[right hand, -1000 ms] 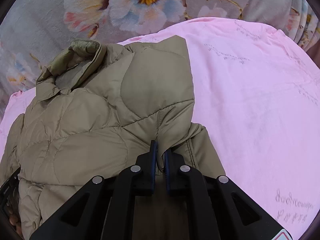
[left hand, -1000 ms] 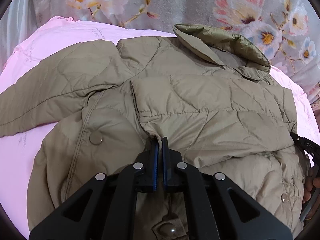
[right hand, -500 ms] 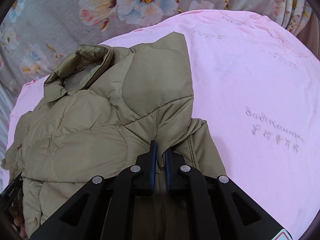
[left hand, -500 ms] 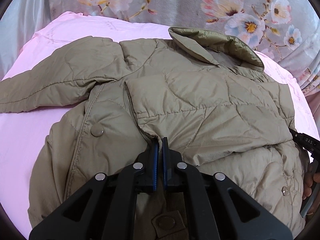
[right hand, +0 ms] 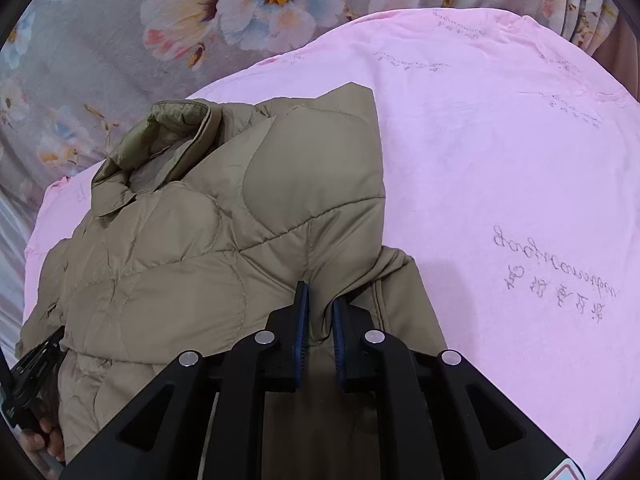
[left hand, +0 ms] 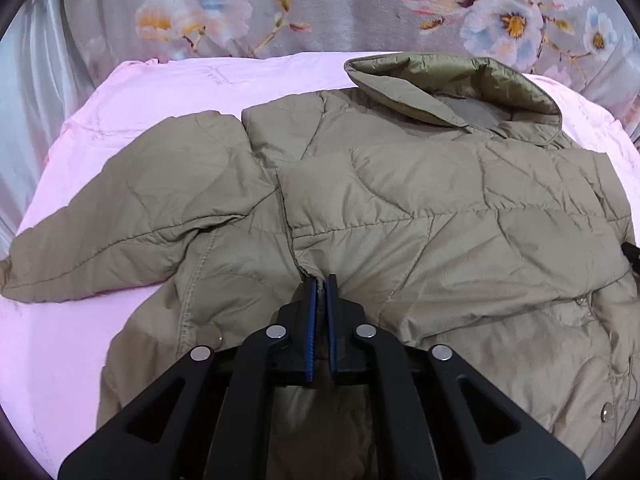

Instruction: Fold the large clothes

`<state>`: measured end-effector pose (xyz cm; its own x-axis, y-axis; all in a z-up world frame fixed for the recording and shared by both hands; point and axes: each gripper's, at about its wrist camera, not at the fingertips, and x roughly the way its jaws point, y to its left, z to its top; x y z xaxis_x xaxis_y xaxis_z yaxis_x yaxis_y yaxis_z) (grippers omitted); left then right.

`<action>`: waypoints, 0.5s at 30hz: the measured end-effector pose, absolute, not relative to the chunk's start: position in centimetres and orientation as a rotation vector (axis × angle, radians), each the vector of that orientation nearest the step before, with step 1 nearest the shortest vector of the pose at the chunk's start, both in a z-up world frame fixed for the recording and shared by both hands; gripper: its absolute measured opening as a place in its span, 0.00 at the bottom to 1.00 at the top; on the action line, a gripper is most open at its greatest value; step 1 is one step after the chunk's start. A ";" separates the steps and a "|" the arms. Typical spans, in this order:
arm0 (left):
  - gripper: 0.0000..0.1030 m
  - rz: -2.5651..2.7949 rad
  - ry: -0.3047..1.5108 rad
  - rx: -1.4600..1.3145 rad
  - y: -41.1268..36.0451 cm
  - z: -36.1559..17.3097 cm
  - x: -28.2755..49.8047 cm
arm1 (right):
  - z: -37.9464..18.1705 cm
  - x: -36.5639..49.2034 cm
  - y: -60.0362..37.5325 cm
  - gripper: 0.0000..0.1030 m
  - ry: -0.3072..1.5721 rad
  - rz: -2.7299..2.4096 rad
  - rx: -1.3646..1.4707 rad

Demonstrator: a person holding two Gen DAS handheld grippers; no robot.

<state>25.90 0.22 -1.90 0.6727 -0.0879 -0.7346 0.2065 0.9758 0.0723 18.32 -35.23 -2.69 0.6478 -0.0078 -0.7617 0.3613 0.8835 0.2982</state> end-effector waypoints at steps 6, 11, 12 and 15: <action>0.48 -0.179 0.766 0.114 2.7 2.5 23.8 | 2.4 14.6 -33.7 0.30 0.758 -0.225 0.417; 0.54 -0.243 0.713 0.057 0.2 6.5 23.4 | 5.3 16.7 -26.7 0.30 0.738 -0.058 0.321; 0.54 -0.260 0.715 0.056 -0.7 6.3 23.6 | 5.3 17.2 -25.2 0.30 0.743 -0.033 0.298; 0.54 -0.253 0.746 0.107 -4.0 3.6 24.6 | 3.8 19.7 -20.6 0.30 0.794 0.017 0.208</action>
